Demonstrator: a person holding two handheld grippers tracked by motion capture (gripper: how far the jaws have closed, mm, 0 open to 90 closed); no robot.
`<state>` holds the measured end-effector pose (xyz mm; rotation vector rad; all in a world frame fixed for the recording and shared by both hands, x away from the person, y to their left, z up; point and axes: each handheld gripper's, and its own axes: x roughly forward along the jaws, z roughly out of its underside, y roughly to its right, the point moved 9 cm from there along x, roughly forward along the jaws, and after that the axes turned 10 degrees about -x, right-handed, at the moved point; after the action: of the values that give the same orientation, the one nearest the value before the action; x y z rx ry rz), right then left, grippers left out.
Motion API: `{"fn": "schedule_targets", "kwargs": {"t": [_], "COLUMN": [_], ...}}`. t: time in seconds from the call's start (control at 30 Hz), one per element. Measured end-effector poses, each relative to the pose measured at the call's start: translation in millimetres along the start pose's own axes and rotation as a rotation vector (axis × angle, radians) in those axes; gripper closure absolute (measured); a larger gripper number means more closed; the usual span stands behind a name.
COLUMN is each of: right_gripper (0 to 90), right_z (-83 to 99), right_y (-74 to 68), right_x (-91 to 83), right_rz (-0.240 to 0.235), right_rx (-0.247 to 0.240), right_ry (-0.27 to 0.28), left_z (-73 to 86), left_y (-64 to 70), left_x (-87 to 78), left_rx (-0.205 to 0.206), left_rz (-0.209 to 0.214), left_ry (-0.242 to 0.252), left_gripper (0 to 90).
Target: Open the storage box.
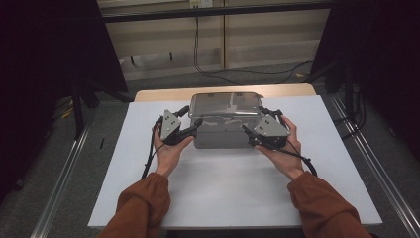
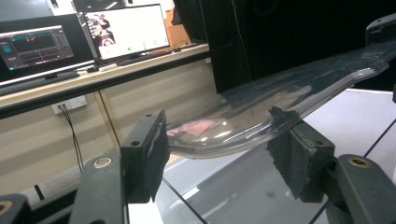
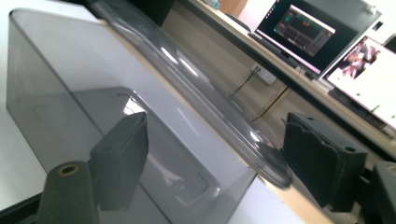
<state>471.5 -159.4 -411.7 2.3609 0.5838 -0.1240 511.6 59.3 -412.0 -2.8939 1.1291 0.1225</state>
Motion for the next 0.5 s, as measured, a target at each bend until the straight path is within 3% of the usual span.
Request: {"fn": "schedule_targets", "kwargs": {"t": [0.03, 0.07, 0.1, 0.17, 0.27, 0.3, 0.5], "right_gripper": [21.6, 20.6, 20.6, 20.8, 21.2, 21.9, 27.9], "right_z": [0.0, 2.5, 2.5, 5.6, 7.3, 7.7, 10.2], "right_y": [0.0, 5.1, 5.1, 11.2, 13.7, 14.8, 20.5], "right_x": [0.0, 0.2, 0.2, 0.8, 1.1, 1.6, 4.3], "right_rz": [0.0, 0.0, 0.0, -0.003, -0.013, -0.031, -0.034], "right_rx": [0.0, 0.043, 0.043, 0.091, 0.116, 0.151, 0.198], "right_ry": [0.0, 0.006, 0.006, 0.014, 0.02, 0.037, 0.047], "left_z": [0.0, -1.0, -1.6, -3.5, -5.4, -5.9, -12.9], "left_y": [0.0, 0.3, -0.5, -0.7, -1.1, -1.6, -2.8], "left_x": [0.0, 0.7, 0.4, 1.0, 1.6, 1.6, 4.6], "left_rx": [0.0, -0.007, 0.001, -0.003, -0.001, 0.002, 0.005], "left_rz": [0.0, 0.002, 0.0, 0.003, 0.005, 0.005, 0.007], "left_ry": [0.0, 0.003, -0.003, 0.003, 0.006, 0.005, 0.012], "left_gripper": [38.6, 39.0, 39.0, 39.3, 39.9, 40.3, 41.8]}}
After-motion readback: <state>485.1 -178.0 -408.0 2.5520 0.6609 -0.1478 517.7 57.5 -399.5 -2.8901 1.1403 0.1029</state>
